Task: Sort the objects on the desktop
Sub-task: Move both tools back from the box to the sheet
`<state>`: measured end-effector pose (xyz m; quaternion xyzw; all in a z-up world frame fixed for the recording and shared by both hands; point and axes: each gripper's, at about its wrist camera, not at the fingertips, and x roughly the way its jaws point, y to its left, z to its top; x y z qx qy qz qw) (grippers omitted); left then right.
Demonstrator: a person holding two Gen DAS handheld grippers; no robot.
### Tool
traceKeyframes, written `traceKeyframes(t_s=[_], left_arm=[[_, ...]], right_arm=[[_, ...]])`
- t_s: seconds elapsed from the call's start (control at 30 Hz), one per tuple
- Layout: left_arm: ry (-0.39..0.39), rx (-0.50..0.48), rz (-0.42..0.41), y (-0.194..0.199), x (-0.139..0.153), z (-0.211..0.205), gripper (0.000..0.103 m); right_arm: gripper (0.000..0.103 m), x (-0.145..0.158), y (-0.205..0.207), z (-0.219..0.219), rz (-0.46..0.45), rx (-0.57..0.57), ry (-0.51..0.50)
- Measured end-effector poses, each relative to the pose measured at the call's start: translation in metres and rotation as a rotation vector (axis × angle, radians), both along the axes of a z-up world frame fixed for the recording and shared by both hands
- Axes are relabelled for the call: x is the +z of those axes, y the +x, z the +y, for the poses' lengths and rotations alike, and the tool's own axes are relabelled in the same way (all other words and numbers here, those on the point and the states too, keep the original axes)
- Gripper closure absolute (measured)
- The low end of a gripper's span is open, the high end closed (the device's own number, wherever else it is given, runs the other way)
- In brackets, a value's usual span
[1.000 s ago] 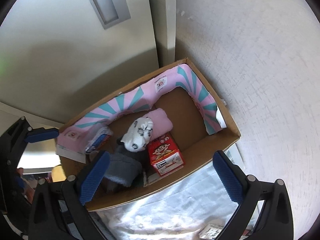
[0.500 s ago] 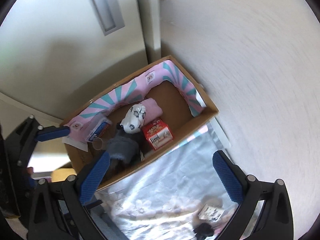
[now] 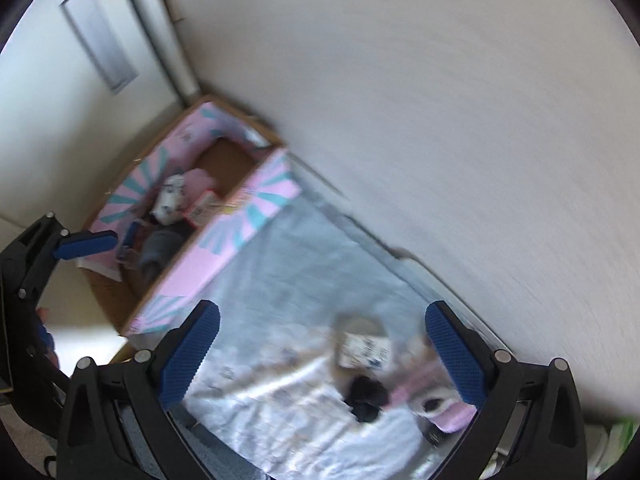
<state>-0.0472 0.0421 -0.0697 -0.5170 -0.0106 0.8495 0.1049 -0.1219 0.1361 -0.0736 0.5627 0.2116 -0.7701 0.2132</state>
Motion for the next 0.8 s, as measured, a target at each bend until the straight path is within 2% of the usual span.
traceKeyframes(t_s=[0.1, 0.27, 0.4, 0.63, 0.8], left_arm=[[-0.005, -0.057, 0.013, -0.004, 0.005, 0.023, 0.000], [0.022, -0.146, 0.001, -0.012, 0.006, 0.058, 0.000], [-0.028, -0.197, -0.006, -0.017, -0.003, 0.084, 0.000], [-0.046, -0.284, -0.027, -0.028, -0.033, 0.116, 0.000], [-0.057, -0.320, -0.051, -0.039, -0.055, 0.132, 0.000]], right_arm=[[0.000, 0.002, 0.004, 0.030, 0.023, -0.065, 0.035], [0.000, 0.003, 0.017, 0.084, -0.016, -0.151, -0.030], [0.001, -0.003, 0.028, 0.124, -0.044, -0.244, -0.030], [0.001, -0.034, 0.051, 0.186, -0.108, -0.361, -0.005], [0.001, -0.063, 0.066, 0.220, -0.165, -0.435, -0.029]])
